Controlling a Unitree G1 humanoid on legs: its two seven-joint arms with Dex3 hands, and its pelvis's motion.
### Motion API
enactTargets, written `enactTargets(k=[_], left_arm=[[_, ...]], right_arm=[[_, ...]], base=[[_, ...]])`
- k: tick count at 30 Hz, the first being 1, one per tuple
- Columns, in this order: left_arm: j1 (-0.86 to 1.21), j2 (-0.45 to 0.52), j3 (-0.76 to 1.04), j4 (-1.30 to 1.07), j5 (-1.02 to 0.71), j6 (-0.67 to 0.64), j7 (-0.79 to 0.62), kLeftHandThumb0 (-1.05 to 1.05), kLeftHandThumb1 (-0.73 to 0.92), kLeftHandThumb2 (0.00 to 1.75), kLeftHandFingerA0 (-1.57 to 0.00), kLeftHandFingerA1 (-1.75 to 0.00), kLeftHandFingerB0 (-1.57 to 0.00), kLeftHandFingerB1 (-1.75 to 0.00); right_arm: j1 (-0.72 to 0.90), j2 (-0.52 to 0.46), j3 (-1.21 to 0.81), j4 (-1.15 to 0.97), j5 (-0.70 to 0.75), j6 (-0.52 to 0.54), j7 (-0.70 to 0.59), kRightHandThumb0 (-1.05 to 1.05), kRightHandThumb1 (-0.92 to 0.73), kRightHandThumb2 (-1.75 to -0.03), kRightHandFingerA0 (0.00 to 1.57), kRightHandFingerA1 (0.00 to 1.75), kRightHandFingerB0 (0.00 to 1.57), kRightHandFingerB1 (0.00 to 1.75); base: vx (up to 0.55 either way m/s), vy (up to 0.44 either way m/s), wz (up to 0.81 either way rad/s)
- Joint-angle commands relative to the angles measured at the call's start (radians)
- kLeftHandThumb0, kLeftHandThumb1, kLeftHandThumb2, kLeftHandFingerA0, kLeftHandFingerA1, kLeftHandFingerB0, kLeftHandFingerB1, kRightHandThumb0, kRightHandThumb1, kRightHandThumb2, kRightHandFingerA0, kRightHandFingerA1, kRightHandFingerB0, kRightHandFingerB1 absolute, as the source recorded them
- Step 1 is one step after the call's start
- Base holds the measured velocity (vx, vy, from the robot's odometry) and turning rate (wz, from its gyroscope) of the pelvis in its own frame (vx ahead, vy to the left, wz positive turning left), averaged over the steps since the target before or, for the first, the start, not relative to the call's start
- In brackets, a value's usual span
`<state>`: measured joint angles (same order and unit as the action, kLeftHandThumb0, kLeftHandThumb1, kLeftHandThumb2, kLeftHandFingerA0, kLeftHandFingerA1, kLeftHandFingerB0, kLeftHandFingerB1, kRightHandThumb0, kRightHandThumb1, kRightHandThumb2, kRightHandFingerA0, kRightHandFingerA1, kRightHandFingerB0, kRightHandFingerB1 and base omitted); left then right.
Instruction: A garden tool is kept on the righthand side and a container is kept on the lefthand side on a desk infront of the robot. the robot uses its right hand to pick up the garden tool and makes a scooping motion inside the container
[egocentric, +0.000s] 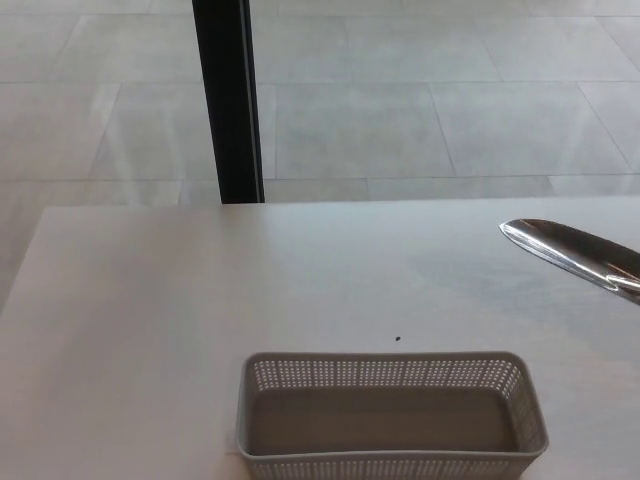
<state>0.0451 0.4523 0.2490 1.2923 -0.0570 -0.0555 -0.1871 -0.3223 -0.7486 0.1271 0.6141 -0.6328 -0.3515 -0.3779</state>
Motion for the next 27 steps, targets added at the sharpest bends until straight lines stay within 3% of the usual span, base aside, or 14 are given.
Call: enactTargets(k=[1, 11, 12, 13, 14, 15, 16, 18, 19, 21, 24, 25, 26, 27], left_arm=[[0.013, 0.051, 0.004, -0.002, 0.004, -0.002, -0.011, -0.49, 0.66, 0.6, -0.56, -0.63, -0.54, -0.5], [-0.015, 0.057, -0.004, 0.02, 0.017, 0.003, 0.014, -0.49, 0.66, 0.6, -0.58, -0.64, -0.55, -0.5], [-0.014, 0.055, -0.001, 0.02, 0.014, 0.003, 0.008, -0.5, 0.66, 0.59, -0.57, -0.62, -0.53, -0.48], [-0.012, 0.054, -0.001, 0.02, 0.013, 0.002, 0.008, -0.5, 0.66, 0.59, -0.57, -0.62, -0.53, -0.48], [-0.013, 0.053, 0.006, 0.02, 0.005, 0.006, 0.007, -0.49, 0.65, 0.59, -0.57, -0.62, -0.55, -0.49], [-0.008, 0.054, 0.002, 0.012, 0.007, 0.003, 0.008, -0.5, 0.66, 0.6, -0.58, -0.64, -0.54, -0.49], [-0.005, 0.054, 0.007, 0.006, 0.001, 0.0, -0.001, -0.51, 0.65, 0.6, -0.57, -0.66, -0.53, -0.5], [-0.006, 0.053, 0.016, 0.001, -0.01, 0.012, -0.003, -0.5, 0.64, 0.6, -0.57, -0.68, -0.54, -0.51], [-0.007, 0.053, 0.015, 0.002, -0.008, 0.011, -0.003, -0.48, 0.66, 0.6, -0.59, -0.67, -0.54, -0.51], [-0.006, 0.057, 0.001, 0.006, 0.008, 0.006, -0.002, -0.49, 0.66, 0.6, -0.59, -0.67, -0.54, -0.51], [-0.007, 0.054, -0.005, 0.008, 0.015, 0.004, 0.013, -0.49, 0.66, 0.6, -0.61, -0.68, -0.55, -0.51], [-0.007, 0.055, -0.01, 0.009, 0.019, 0.002, 0.008, -0.5, 0.65, 0.6, -0.6, -0.65, -0.56, -0.5], [-0.008, 0.052, 0.007, 0.007, 0.001, 0.007, 0.001, -0.49, 0.64, 0.59, -0.6, -0.67, -0.56, -0.51], [-0.009, 0.053, 0.008, 0.006, -0.001, 0.008, 0.0, -0.49, 0.64, 0.59, -0.6, -0.67, -0.56, -0.51]], right_arm=[[-0.008, -0.217, 0.022, -0.107, -0.165, -0.32, -0.21, -0.19, -0.52, -0.85, 0.87, 1.75, 0.57, 1.63], [0.002, -0.324, 0.085, -0.253, -0.31, -0.315, -0.243, -0.31, -0.6, -0.7, 0.86, 1.75, 0.71, 1.39], [0.012, -0.331, 0.082, -0.285, -0.305, -0.279, -0.186, -0.38, -0.47, -0.94, 1.14, 1.31, 0.82, 1.05], [0.016, -0.334, 0.083, -0.29, -0.305, -0.275, -0.181, -0.38, -0.47, -0.94, 1.14, 1.31, 0.82, 1.05], [0.038, -0.336, 0.07, -0.361, -0.284, -0.195, -0.042, -0.38, -0.46, -0.9, 1.14, 1.34, 0.81, 0.82], [0.054, -0.332, 0.063, -0.435, -0.245, -0.119, 0.12, -0.32, -0.63, -0.59, 0.85, 1.72, 0.88, 0.78], [0.053, -0.328, 0.066, -0.465, -0.231, -0.089, 0.186, -0.3, -0.63, -0.6, 0.87, 1.72, 0.89, 0.73], [0.061, -0.324, 0.063, -0.494, -0.221, -0.062, 0.24, -0.27, -0.63, -0.6, 0.87, 1.72, 0.87, 0.83], [0.057, -0.313, 0.067, -0.518, -0.212, -0.027, 0.304, -0.27, -0.64, -0.61, 0.8, 1.75, 0.69, 1.36], [0.051, -0.3, 0.073, -0.55, -0.188, 0.022, 0.406, -0.28, -0.69, -0.64, 0.79, 1.75, 0.68, 1.39], [0.045, -0.294, 0.078, -0.6, -0.224, 0.092, 0.517, -0.31, -0.7, -0.64, 0.79, 1.75, 0.69, 1.26], [0.037, -0.277, 0.08, -0.626, -0.211, 0.161, 0.609, -0.31, -0.71, -0.63, 0.78, 1.75, 0.75, 0.89], [0.032, -0.27, 0.081, -0.642, -0.215, 0.199, 0.661, -0.41, -0.52, -0.95, 1.1, 1.33, 0.78, 0.89], [0.033, -0.268, 0.078, -0.646, -0.217, 0.205, 0.669, -0.41, -0.52, -0.95, 1.1, 1.33, 0.78, 0.89]], base=[[0.0, 0.0, 0.0], [0.0, 0.0, 0.0], [0.0, 0.0, 0.0], [0.0, 0.0, 0.0], [0.0, 0.0, 0.0], [0.0, 0.0, 0.0], [0.0, 0.0, 0.0], [0.0, 0.0, 0.0], [0.0, 0.0, 0.0], [0.0, 0.0, 0.0], [0.0, 0.0, 0.0], [0.0, 0.0, 0.0], [0.0, 0.0, 0.0], [0.0, 0.0, 0.0]])
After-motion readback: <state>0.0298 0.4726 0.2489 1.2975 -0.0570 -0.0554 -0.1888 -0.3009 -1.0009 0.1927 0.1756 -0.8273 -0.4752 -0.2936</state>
